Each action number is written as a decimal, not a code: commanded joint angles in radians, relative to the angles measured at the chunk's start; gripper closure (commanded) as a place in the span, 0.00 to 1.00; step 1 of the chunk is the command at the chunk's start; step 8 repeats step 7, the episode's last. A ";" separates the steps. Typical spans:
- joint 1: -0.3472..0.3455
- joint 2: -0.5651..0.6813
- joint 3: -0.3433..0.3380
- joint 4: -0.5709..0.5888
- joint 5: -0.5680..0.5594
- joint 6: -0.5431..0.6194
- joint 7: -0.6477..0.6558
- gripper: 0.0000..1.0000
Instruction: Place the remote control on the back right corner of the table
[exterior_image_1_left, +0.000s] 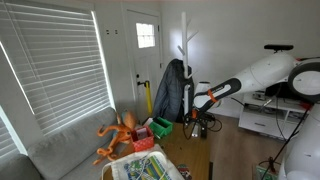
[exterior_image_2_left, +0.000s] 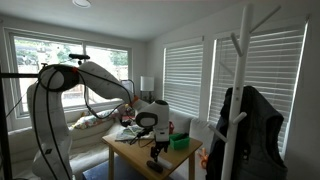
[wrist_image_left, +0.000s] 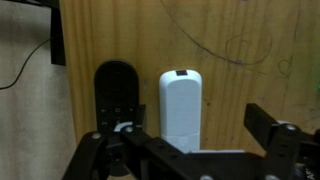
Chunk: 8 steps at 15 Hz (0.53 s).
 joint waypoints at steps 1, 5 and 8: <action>0.002 -0.054 -0.010 -0.002 0.052 -0.002 0.007 0.00; 0.011 -0.159 0.002 -0.047 0.049 0.013 -0.062 0.00; -0.001 -0.101 0.005 -0.001 0.037 -0.001 -0.034 0.00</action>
